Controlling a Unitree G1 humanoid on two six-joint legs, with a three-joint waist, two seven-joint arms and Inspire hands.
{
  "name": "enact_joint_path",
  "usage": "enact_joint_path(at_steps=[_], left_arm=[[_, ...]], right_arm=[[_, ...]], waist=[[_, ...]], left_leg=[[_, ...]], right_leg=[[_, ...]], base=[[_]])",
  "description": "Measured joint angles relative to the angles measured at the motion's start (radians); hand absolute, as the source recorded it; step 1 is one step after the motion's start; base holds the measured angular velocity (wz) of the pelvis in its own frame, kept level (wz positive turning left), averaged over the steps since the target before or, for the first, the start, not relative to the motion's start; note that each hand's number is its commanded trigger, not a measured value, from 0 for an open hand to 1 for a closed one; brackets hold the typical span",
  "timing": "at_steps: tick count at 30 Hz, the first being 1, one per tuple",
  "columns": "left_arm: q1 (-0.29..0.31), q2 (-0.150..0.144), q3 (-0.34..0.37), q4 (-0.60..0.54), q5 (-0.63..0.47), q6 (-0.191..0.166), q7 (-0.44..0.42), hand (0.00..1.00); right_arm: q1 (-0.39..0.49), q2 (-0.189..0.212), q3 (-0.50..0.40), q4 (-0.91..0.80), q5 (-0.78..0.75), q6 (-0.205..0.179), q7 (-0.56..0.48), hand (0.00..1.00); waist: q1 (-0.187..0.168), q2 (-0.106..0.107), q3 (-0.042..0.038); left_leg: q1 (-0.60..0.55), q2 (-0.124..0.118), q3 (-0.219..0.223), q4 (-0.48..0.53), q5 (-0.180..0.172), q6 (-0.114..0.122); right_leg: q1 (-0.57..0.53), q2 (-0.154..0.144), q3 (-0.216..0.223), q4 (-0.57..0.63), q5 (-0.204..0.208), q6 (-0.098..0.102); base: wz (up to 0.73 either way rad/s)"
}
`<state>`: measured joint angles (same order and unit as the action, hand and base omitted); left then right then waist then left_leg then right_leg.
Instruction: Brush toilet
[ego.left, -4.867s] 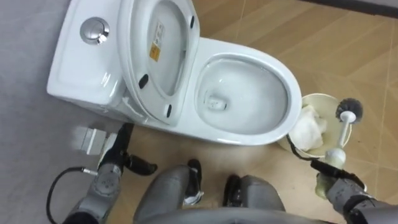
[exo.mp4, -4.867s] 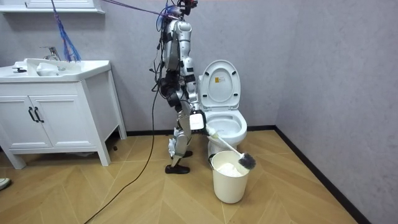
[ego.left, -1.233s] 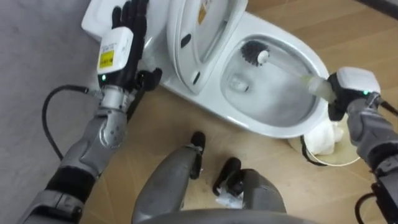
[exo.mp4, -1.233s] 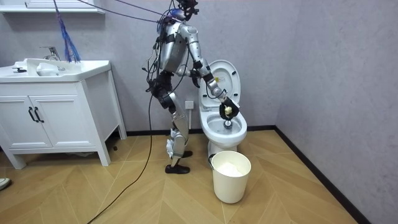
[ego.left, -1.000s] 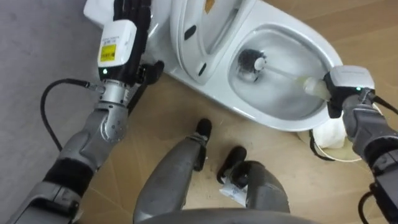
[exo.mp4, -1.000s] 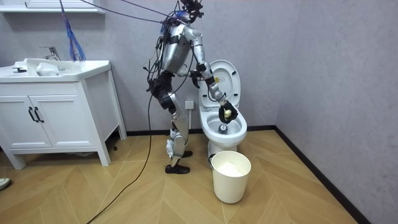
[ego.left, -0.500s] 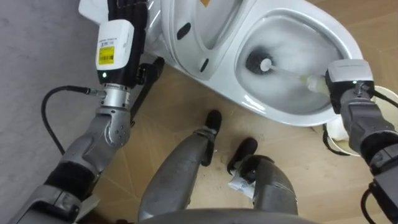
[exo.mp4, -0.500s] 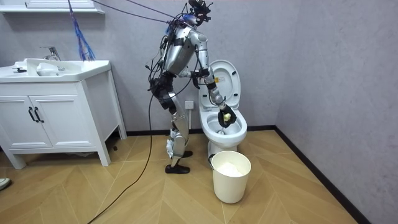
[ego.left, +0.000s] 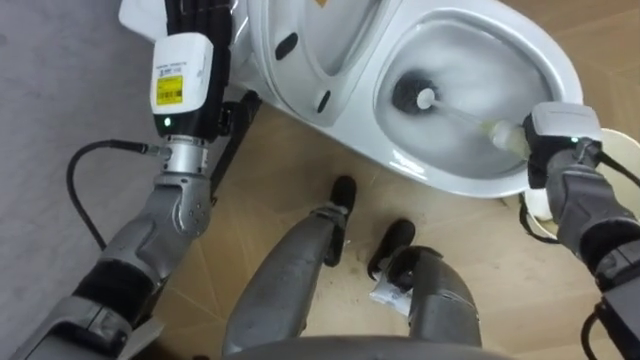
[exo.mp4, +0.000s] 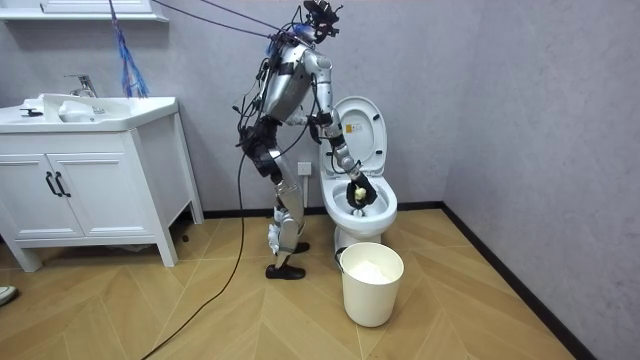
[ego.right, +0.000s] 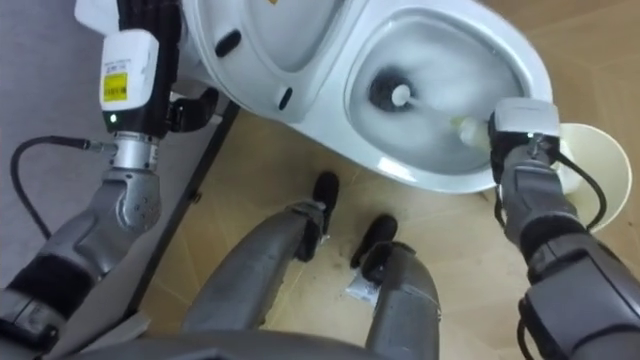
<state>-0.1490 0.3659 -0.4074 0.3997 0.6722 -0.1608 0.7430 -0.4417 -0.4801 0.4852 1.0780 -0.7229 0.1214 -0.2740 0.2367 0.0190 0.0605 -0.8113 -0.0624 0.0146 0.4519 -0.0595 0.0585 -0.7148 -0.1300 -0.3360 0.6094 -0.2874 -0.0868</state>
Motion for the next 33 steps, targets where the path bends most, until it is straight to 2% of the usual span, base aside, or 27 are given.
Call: enact_joint_path(at_steps=[3, 5, 8, 12, 14, 16, 19, 21, 27, 30, 33], left_arm=[[0.000, 0.000, 0.014, 0.014, 0.015, 0.013, -0.001, 0.00], [0.000, 0.006, 0.014, 0.011, 0.014, 0.032, -0.001, 0.00], [0.010, 0.019, 0.011, -0.013, 0.002, 0.048, -0.004, 0.00], [0.050, 0.029, 0.032, -0.024, -0.005, 0.048, 0.018, 0.00], [0.074, 0.031, 0.033, -0.032, -0.016, 0.049, 0.032, 0.00], [0.098, 0.030, 0.031, -0.034, -0.025, 0.049, 0.040, 0.00], [0.125, 0.030, 0.011, -0.033, -0.038, 0.059, 0.049, 0.00], [0.141, 0.030, 0.007, -0.034, -0.051, 0.061, 0.053, 0.00], [0.155, 0.030, 0.001, -0.040, -0.056, 0.060, 0.053, 0.00], [0.161, 0.027, -0.003, -0.044, -0.061, 0.057, 0.053, 0.00], [0.161, 0.027, -0.013, -0.045, -0.102, 0.034, 0.055, 0.00]], right_arm=[[-0.010, 0.002, 0.002, -0.037, -0.087, 0.002, 0.002, 1.00], [-0.005, 0.006, 0.005, -0.108, -0.147, 0.016, 0.010, 1.00], [0.023, -0.012, 0.025, -0.272, -0.231, 0.067, 0.052, 1.00], [0.161, -0.020, 0.017, -0.577, -0.329, 0.138, 0.127, 1.00], [0.238, -0.020, 0.003, -0.691, -0.369, 0.163, 0.159, 1.00], [0.292, -0.020, 0.005, -0.781, -0.381, 0.197, 0.205, 1.00], [0.314, -0.020, 0.005, -0.816, -0.381, 0.221, 0.250, 1.00], [0.319, -0.020, 0.005, -0.822, -0.381, 0.228, 0.274, 1.00], [0.356, -0.019, 0.005, -0.855, -0.382, 0.242, 0.322, 1.00], [0.371, -0.020, 0.005, -0.844, -0.385, 0.243, 0.325, 1.00], [0.344, -0.016, 0.006, -0.771, -0.365, 0.243, 0.329, 1.00]], waist=[[-0.013, -0.005, -0.0002], [-0.017, -0.011, -0.0001], [-0.030, -0.016, -0.0014], [-0.040, -0.022, -0.0068], [-0.041, -0.016, -0.0121], [-0.040, -0.004, -0.0240], [-0.040, 0.013, -0.0357], [-0.040, 0.020, -0.0403], [-0.041, 0.023, -0.0397], [-0.041, 0.032, -0.0350], [-0.040, 0.040, -0.0332]], left_leg=[[-0.003, -0.001, 0.007, 0.016, 0.001, 0.002], [0.001, 0.003, 0.011, 0.020, 0.001, 0.002], [0.000, 0.010, 0.013, 0.026, 0.001, 0.001], [0.000, 0.033, 0.020, 0.028, -0.006, -0.003], [0.000, 0.041, 0.022, 0.028, -0.007, -0.005], [-0.002, 0.050, 0.023, 0.031, -0.010, -0.009], [0.002, 0.050, 0.018, 0.031, -0.008, -0.013], [0.004, 0.050, 0.015, 0.031, -0.007, -0.016], [0.003, 0.051, -0.002, 0.032, -0.002, -0.026], [0.003, 0.051, -0.008, 0.032, -0.007, -0.031], [0.001, 0.050, -0.016, 0.031, -0.011, -0.031]], right_leg=[[-0.008, -0.006, 0.009, 0.018, -0.006, -0.003], [-0.007, -0.005, 0.012, 0.020, -0.007, -0.004], [-0.007, 0.001, 0.014, 0.019, -0.004, -0.007], [-0.001, 0.032, 0.025, -0.015, 0.024, -0.011], [0.002, 0.044, 0.031, -0.029, 0.034, -0.014], [0.007, 0.056, 0.031, -0.045, 0.044, -0.019], [0.014, 0.061, 0.027, -0.049, 0.046, -0.022], [0.017, 0.061, 0.023, -0.046, 0.044, -0.025], [0.026, 0.064, 0.004, -0.050, 0.041, -0.034], [0.030, 0.065, -0.001, -0.056, 0.041, -0.034], [0.033, 0.064, -0.006, -0.056, 0.037, -0.033]], base=[[-0.10], [-0.12], [-0.08], [-0.21], [-0.20], [-0.11], [0.00], [0.07], [0.08], [0.01], [0.05]])
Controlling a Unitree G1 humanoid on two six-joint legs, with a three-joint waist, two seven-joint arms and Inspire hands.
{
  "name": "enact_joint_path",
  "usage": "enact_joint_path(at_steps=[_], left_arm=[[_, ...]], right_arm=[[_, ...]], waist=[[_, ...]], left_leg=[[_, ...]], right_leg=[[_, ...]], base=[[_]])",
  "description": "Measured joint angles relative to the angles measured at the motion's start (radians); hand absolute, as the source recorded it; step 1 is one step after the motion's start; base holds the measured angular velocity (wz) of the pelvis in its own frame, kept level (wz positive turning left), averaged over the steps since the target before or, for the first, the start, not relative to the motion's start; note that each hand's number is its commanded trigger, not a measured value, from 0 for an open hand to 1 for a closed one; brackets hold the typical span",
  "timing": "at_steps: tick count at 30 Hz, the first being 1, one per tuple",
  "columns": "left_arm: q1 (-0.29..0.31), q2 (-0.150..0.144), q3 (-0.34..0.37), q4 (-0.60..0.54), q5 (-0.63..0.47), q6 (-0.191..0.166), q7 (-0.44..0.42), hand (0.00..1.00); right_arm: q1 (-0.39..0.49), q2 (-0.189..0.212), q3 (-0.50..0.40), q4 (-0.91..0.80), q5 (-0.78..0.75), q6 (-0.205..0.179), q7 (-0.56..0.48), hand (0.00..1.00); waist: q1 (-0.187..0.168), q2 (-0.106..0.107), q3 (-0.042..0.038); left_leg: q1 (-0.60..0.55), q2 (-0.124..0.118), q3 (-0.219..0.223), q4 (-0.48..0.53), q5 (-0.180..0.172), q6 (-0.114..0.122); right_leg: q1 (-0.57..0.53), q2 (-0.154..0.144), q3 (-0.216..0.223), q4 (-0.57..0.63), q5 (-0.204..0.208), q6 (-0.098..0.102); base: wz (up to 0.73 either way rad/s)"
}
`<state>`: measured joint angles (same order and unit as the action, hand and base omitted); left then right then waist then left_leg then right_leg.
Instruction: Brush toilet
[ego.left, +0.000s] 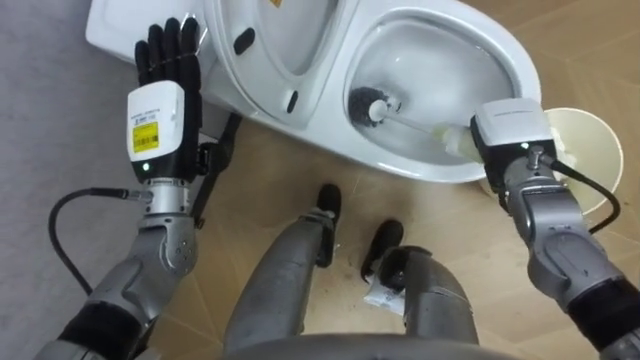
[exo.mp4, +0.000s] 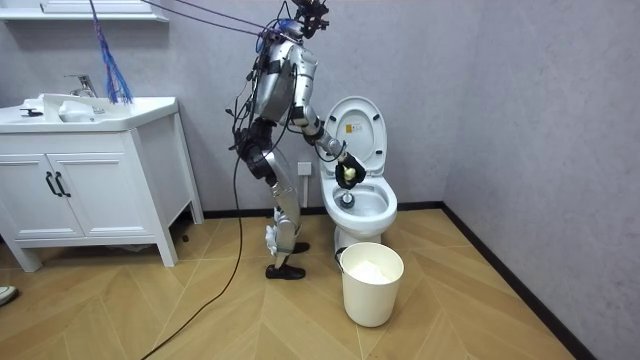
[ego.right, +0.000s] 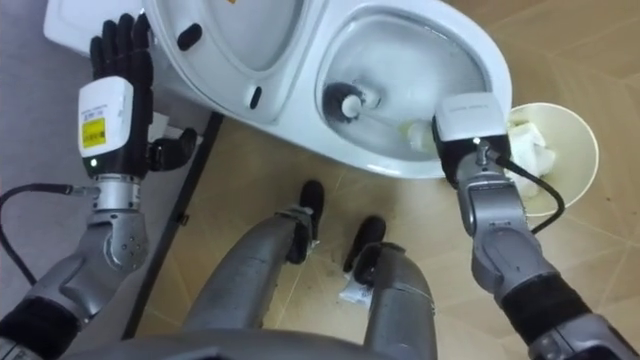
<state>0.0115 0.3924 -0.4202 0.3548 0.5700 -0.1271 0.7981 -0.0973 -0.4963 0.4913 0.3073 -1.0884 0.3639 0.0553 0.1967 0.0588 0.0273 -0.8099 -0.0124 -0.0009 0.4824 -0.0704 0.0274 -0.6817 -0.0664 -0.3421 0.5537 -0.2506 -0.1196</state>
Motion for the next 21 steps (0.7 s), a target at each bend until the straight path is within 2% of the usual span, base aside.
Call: enact_joint_path(at_steps=[2, 4, 5, 7, 10, 11, 12, 14, 17, 18, 21], left_arm=[[-0.009, 0.000, -0.010, 0.006, -0.026, -0.012, 0.006, 0.00], [-0.021, 0.009, -0.016, 0.012, -0.032, -0.034, 0.007, 0.00], [-0.023, 0.013, -0.016, 0.011, -0.032, -0.038, 0.007, 0.00], [-0.046, 0.030, -0.041, 0.007, -0.056, -0.053, 0.014, 0.00], [-0.069, 0.040, -0.051, -0.006, -0.049, -0.053, 0.032, 0.00], [-0.068, 0.040, -0.049, -0.009, -0.043, -0.052, 0.040, 0.00], [-0.065, 0.039, -0.037, -0.014, -0.017, -0.044, 0.049, 0.00], [-0.060, 0.039, -0.022, -0.018, 0.014, -0.035, 0.047, 0.00], [-0.061, 0.031, -0.017, -0.021, 0.029, -0.016, 0.048, 0.00], [-0.063, 0.028, -0.017, -0.018, 0.036, -0.009, 0.045, 0.00], [-0.074, 0.026, -0.017, -0.003, 0.053, 0.004, 0.038, 0.00]], right_arm=[[-0.054, -0.002, 0.004, 0.092, 0.034, -0.009, -0.014, 1.00], [-0.159, -0.019, 0.044, 0.251, 0.160, -0.051, -0.055, 1.00], [-0.184, -0.021, 0.054, 0.298, 0.198, -0.066, -0.069, 1.00], [-0.285, -0.028, 0.069, 0.478, 0.397, -0.124, -0.129, 1.00], [-0.361, -0.017, 0.059, 0.627, 0.627, -0.182, -0.175, 1.00], [-0.370, -0.017, 0.043, 0.634, 0.656, -0.191, -0.182, 1.00], [-0.393, -0.019, 0.016, 0.662, 0.680, -0.216, -0.185, 1.00], [-0.417, -0.021, -0.013, 0.705, 0.694, -0.237, -0.188, 1.00], [-0.423, -0.021, -0.019, 0.710, 0.667, -0.258, -0.226, 1.00], [-0.424, -0.021, -0.021, 0.710, 0.640, -0.263, -0.239, 1.00], [-0.423, -0.008, -0.022, 0.696, 0.489, -0.260, -0.265, 1.00]], waist=[[0.002, 0.001, 0.0019], [0.010, -0.005, 0.0144], [0.011, -0.010, 0.0174], [0.013, -0.022, 0.0260], [0.015, -0.041, 0.0380], [0.015, -0.044, 0.0397], [0.010, -0.053, 0.0450], [0.000, -0.062, 0.0499], [-0.007, -0.074, 0.0496], [-0.011, -0.076, 0.0502], [-0.014, -0.076, 0.0498]], left_leg=[[0.000, 0.000, -0.002, 0.003, 0.000, 0.002], [-0.001, 0.000, 0.002, 0.002, 0.000, 0.002], [-0.002, -0.002, 0.006, 0.002, 0.000, 0.002], [-0.017, -0.009, 0.011, 0.015, 0.001, 0.002], [-0.042, -0.020, 0.011, 0.028, 0.003, 0.001], [-0.048, -0.021, 0.012, 0.029, 0.003, 0.001], [-0.055, -0.033, 0.012, 0.030, 0.008, 0.002], [-0.055, -0.040, 0.012, 0.031, 0.012, 0.004], [-0.051, -0.049, 0.013, 0.034, 0.013, 0.006], [-0.049, -0.052, 0.013, 0.035, 0.015, 0.008], [-0.044, -0.052, 0.017, 0.039, 0.016, 0.011]], right_leg=[[0.000, -0.002, -0.002, 0.003, -0.003, -0.001], [-0.006, -0.007, 0.000, 0.014, -0.008, -0.003], [-0.011, -0.011, 0.002, 0.024, -0.013, -0.003], [-0.033, -0.026, -0.001, 0.055, -0.027, -0.005], [-0.065, -0.041, -0.001, 0.094, -0.045, -0.007], [-0.073, -0.043, -0.001, 0.099, -0.047, -0.008], [-0.088, -0.056, 0.000, 0.118, -0.054, -0.010], [-0.094, -0.070, 0.000, 0.140, -0.065, -0.007], [-0.092, -0.077, 0.000, 0.149, -0.071, -0.006], [-0.094, -0.086, 0.000, 0.160, -0.076, -0.005], [-0.091, -0.088, 0.004, 0.163, -0.076, -0.002]], base=[[0.05], [0.00], [0.06], [0.14], [0.18], [0.04], [0.10], [0.16], [0.03], [0.04], [-0.05]])
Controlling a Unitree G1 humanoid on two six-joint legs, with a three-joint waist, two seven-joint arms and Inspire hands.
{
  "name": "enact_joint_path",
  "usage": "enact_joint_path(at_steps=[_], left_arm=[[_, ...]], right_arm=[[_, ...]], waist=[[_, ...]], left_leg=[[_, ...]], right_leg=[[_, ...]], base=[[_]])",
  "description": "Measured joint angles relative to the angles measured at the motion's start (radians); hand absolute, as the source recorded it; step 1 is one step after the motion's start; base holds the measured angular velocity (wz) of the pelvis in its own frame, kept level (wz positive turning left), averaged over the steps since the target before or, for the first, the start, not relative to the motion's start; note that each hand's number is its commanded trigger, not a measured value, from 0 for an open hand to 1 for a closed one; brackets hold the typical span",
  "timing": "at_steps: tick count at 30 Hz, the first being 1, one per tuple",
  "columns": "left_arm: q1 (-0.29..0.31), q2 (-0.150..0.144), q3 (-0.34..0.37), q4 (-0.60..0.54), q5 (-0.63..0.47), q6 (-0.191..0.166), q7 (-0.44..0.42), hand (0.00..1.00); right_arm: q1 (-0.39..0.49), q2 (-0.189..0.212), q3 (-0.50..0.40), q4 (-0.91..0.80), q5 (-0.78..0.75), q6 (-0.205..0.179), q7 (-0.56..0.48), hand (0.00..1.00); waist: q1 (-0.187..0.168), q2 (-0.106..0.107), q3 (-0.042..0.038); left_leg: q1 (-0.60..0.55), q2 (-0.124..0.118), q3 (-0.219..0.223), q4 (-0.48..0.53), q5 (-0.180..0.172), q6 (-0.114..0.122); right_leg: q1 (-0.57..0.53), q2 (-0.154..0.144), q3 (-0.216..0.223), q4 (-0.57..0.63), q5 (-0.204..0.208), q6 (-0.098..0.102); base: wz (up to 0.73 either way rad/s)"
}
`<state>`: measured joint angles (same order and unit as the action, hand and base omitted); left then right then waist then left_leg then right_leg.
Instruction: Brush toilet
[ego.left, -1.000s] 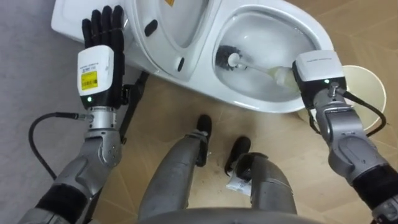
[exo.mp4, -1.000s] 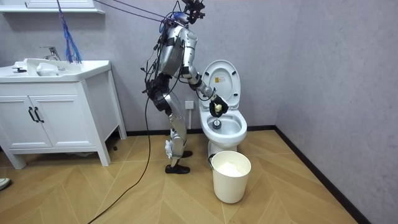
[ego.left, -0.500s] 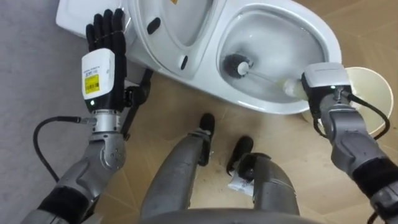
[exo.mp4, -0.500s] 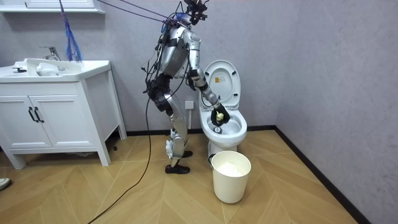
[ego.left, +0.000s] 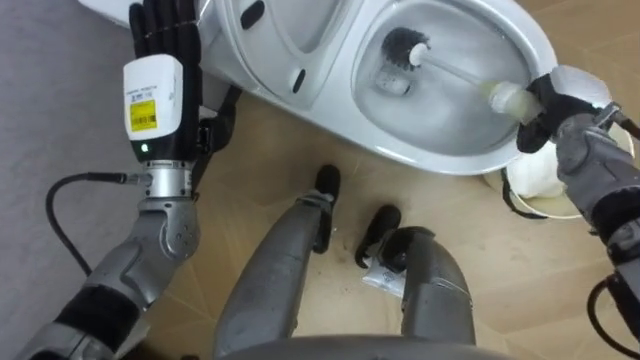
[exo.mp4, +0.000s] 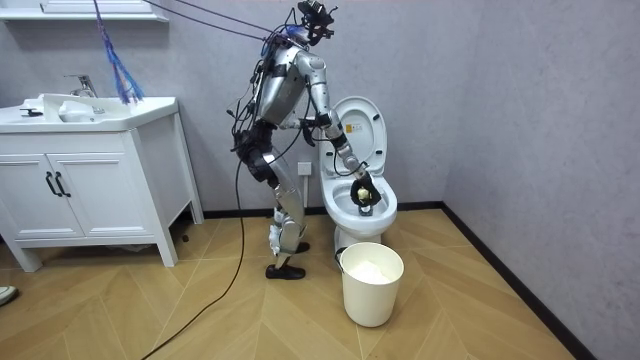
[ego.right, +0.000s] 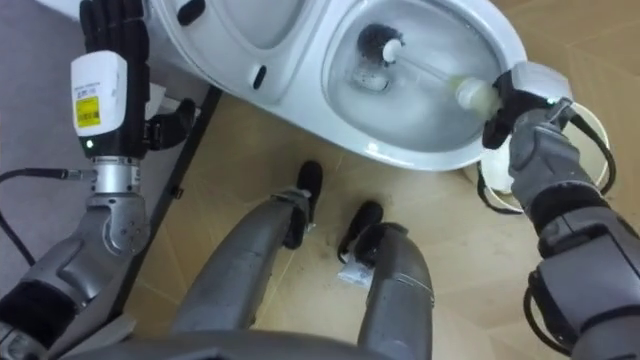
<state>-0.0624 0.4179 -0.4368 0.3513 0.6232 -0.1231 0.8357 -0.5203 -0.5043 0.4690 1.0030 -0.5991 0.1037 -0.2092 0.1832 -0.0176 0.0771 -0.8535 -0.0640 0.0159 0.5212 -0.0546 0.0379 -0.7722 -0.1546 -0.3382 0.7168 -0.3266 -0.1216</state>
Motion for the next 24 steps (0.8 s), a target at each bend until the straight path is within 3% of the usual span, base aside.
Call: enact_joint_path(at_steps=[5, 7, 10, 13, 16, 21, 24], left_arm=[[-0.012, -0.003, 0.001, 0.018, 0.019, 0.022, -0.026, 0.00], [-0.011, -0.005, -0.012, 0.023, 0.009, 0.034, -0.032, 0.00], [-0.004, -0.006, -0.018, 0.032, -0.025, 0.032, -0.040, 0.00], [0.009, -0.007, -0.018, 0.032, -0.033, 0.030, -0.045, 0.00], [0.022, -0.008, -0.017, 0.022, -0.033, 0.031, -0.040, 0.00], [0.039, -0.008, -0.006, 0.023, -0.044, 0.030, -0.030, 0.00], [0.037, -0.008, -0.010, 0.038, -0.055, 0.029, -0.023, 0.00]], right_arm=[[0.049, 0.047, 0.053, -0.146, -0.214, 0.082, 0.006, 1.00], [0.090, 0.050, 0.091, -0.216, -0.275, 0.124, 0.026, 1.00], [0.156, 0.066, 0.103, -0.287, -0.303, 0.173, 0.063, 1.00], [0.197, 0.074, 0.102, -0.360, -0.316, 0.228, 0.102, 1.00], [0.238, 0.073, 0.101, -0.448, -0.325, 0.271, 0.149, 1.00], [0.283, 0.068, 0.099, -0.535, -0.379, 0.307, 0.205, 1.00], [0.273, 0.046, 0.101, -0.515, -0.363, 0.304, 0.195, 1.00]], waist=[[0.018, 0.011, -0.0066], [0.023, 0.034, -0.0192], [0.028, 0.066, -0.0291], [0.029, 0.087, -0.0325], [0.033, 0.088, -0.0329], [0.034, 0.093, -0.0368], [0.039, 0.098, -0.0400]], left_leg=[[0.010, 0.021, 0.001, 0.011, -0.004, 0.000], [0.012, 0.035, -0.006, 0.010, -0.006, -0.001], [0.039, 0.044, -0.010, -0.008, -0.008, -0.002], [0.045, 0.047, -0.022, -0.015, -0.008, -0.008], [0.044, 0.051, -0.021, -0.019, -0.005, -0.016], [0.042, 0.058, -0.022, -0.019, -0.010, -0.028], [0.042, 0.058, -0.020, -0.016, -0.010, -0.029]], right_leg=[[0.024, 0.027, 0.001, -0.030, 0.020, -0.001], [0.043, 0.053, -0.008, -0.073, 0.044, -0.002], [0.083, 0.070, -0.014, -0.112, 0.060, 0.000], [0.092, 0.078, -0.018, -0.127, 0.064, -0.003], [0.091, 0.085, -0.019, -0.138, 0.067, -0.011], [0.092, 0.095, -0.018, -0.144, 0.068, -0.022], [0.093, 0.094, -0.017, -0.144, 0.066, -0.023]], base=[[-0.13], [-0.14], [-0.08], [0.00], [0.00], [-0.01], [0.00]])
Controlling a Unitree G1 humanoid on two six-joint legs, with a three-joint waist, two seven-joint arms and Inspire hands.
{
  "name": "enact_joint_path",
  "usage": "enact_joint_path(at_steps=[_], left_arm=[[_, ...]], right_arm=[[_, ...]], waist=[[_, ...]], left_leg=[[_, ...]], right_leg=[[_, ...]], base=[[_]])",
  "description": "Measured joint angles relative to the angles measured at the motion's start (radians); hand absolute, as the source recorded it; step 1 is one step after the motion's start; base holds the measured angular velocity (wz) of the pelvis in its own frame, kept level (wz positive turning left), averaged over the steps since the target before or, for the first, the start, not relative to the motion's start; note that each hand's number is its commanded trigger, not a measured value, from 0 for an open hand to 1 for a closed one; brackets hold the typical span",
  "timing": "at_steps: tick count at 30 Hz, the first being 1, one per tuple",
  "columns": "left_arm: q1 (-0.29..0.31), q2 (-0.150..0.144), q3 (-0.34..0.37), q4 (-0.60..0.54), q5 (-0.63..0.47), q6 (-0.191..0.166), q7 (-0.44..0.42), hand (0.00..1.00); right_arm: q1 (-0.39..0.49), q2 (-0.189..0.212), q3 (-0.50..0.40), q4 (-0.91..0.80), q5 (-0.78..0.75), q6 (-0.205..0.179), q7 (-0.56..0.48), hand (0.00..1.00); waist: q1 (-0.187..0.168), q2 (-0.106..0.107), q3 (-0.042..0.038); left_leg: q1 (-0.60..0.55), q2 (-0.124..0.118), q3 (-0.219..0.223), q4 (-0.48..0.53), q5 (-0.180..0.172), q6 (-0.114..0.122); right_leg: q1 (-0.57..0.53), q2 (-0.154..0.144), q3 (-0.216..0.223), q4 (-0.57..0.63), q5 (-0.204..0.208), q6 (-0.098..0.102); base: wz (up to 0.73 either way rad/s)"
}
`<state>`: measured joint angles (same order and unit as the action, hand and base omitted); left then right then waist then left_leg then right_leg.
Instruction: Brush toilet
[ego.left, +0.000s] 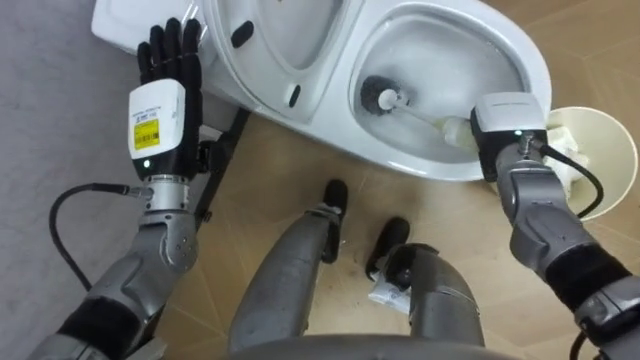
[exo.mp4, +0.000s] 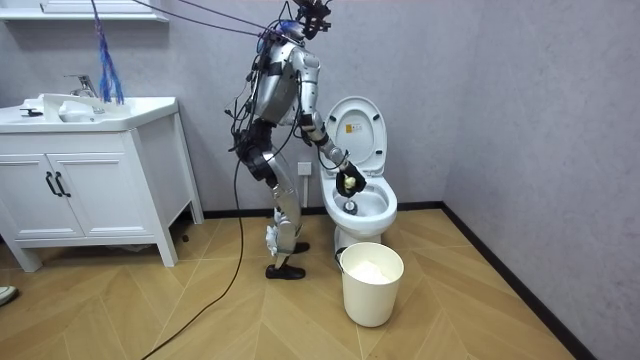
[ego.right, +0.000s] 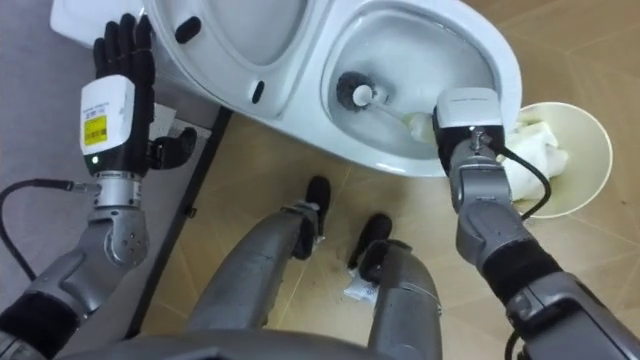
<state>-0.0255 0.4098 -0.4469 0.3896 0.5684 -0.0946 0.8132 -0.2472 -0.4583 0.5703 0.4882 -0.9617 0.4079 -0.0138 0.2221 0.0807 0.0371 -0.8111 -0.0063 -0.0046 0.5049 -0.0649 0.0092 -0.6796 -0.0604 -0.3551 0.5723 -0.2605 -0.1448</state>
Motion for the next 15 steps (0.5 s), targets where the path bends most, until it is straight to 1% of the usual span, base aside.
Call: enact_joint_path(at_steps=[2, 3, 4, 5, 6, 7, 8, 9, 10, 11, 12, 13, 15], left_arm=[[-0.003, 0.001, -0.007, 0.001, -0.014, -0.001, 0.001, 0.00], [-0.008, 0.001, -0.009, 0.002, -0.032, -0.005, 0.002, 0.00], [-0.011, 0.003, -0.010, 0.002, -0.044, -0.010, 0.004, 0.00], [-0.015, 0.006, -0.011, 0.002, -0.048, -0.013, 0.007, 0.00], [-0.023, 0.021, -0.019, 0.002, -0.054, -0.016, 0.013, 0.00], [-0.033, 0.034, -0.021, -0.005, -0.049, -0.016, 0.021, 0.00], [-0.029, 0.039, -0.021, -0.011, -0.046, -0.016, 0.026, 0.00], [-0.026, 0.041, -0.013, -0.016, -0.027, -0.014, 0.030, 0.00], [-0.026, 0.041, -0.002, -0.016, -0.003, -0.013, 0.031, 0.00], [-0.024, 0.040, 0.004, -0.016, 0.008, -0.011, 0.032, 0.00], [-0.027, 0.040, 0.007, -0.017, 0.018, -0.004, 0.035, 0.00], [-0.027, 0.037, 0.013, -0.024, 0.027, 0.001, 0.040, 0.00], [-0.030, 0.024, 0.024, -0.025, 0.047, 0.004, 0.043, 0.00]], right_arm=[[-0.034, -0.016, 0.000, 0.071, 0.074, -0.029, -0.030, 1.00], [-0.064, -0.024, -0.001, 0.137, 0.156, -0.066, -0.056, 1.00], [-0.092, -0.036, -0.003, 0.210, 0.249, -0.103, -0.089, 1.00], [-0.102, -0.038, -0.004, 0.244, 0.299, -0.124, -0.104, 1.00], [-0.121, -0.041, -0.004, 0.306, 0.431, -0.166, -0.132, 1.00], [-0.133, -0.040, -0.025, 0.350, 0.554, -0.200, -0.153, 1.00], [-0.141, -0.040, -0.043, 0.368, 0.613, -0.218, -0.161, 1.00], [-0.159, -0.040, -0.089, 0.401, 0.706, -0.247, -0.184, 1.00], [-0.186, -0.040, -0.130, 0.436, 0.762, -0.260, -0.210, 1.00], [-0.201, -0.041, -0.140, 0.456, 0.769, -0.263, -0.213, 1.00], [-0.214, -0.041, -0.159, 0.474, 0.767, -0.266, -0.213, 1.00], [-0.215, -0.041, -0.164, 0.474, 0.762, -0.270, -0.213, 1.00], [-0.216, -0.036, -0.166, 0.470, 0.728, -0.279, -0.214, 1.00]], waist=[[0.003, 0.000, 0.0002], [0.002, -0.004, 0.0017], [-0.001, -0.013, 0.0052], [-0.002, -0.018, 0.0058], [-0.002, -0.035, 0.0093], [-0.014, -0.050, 0.0137], [-0.017, -0.054, 0.0149], [-0.031, -0.058, 0.0160], [-0.048, -0.067, 0.0206], [-0.057, -0.072, 0.0238], [-0.067, -0.082, 0.0288], [-0.073, -0.094, 0.0278], [-0.076, -0.104, 0.0287]], left_leg=[[0.000, 0.000, 0.002, 0.003, 0.000, 0.000], [0.000, -0.001, 0.005, 0.003, 0.001, 0.001], [0.000, -0.002, 0.015, -0.001, 0.006, 0.006], [0.000, -0.005, 0.018, -0.003, 0.006, 0.006], [-0.007, -0.007, 0.026, -0.003, 0.008, 0.009], [-0.016, -0.009, 0.031, -0.003, 0.012, 0.014], [-0.021, -0.013, 0.032, -0.003, 0.014, 0.015], [-0.034, -0.025, 0.029, -0.003, 0.021, 0.018], [-0.039, -0.034, 0.030, -0.009, 0.029, 0.022], [-0.039, -0.041, 0.027, -0.011, 0.033, 0.023], [-0.043, -0.044, 0.025, -0.007, 0.035, 0.024], [-0.050, -0.044, 0.025, -0.001, 0.035, 0.025], [-0.052, -0.045, 0.025, 0.003, 0.037, 0.028]], right_leg=[[0.000, 0.000, 0.002, 0.001, 0.000, 0.001], [-0.002, -0.004, 0.003, 0.004, -0.003, 0.001], [-0.008, -0.011, 0.004, 0.012, -0.007, 0.003], [-0.014, -0.015, 0.007, 0.020, -0.010, 0.004], [-0.030, -0.024, 0.012, 0.041, -0.018, 0.004], [-0.048, -0.035, 0.017, 0.062, -0.025, 0.005], [-0.058, -0.041, 0.017, 0.072, -0.027, 0.005], [-0.074, -0.052, 0.015, 0.087, -0.030, 0.007], [-0.089, -0.068, 0.016, 0.106, -0.036, 0.010], [-0.093, -0.074, 0.015, 0.114, -0.039, 0.011], [-0.097, -0.081, 0.012, 0.125, -0.043, 0.014], [-0.101, -0.081, 0.009, 0.126, -0.043, 0.013], [-0.102, -0.083, 0.007, 0.128, -0.042, 0.015]], base=[[0.00], [0.00], [0.00], [0.00], [0.07], [0.09], [0.15], [0.19], [0.19], [0.19], [0.12], [0.08], [0.00]])
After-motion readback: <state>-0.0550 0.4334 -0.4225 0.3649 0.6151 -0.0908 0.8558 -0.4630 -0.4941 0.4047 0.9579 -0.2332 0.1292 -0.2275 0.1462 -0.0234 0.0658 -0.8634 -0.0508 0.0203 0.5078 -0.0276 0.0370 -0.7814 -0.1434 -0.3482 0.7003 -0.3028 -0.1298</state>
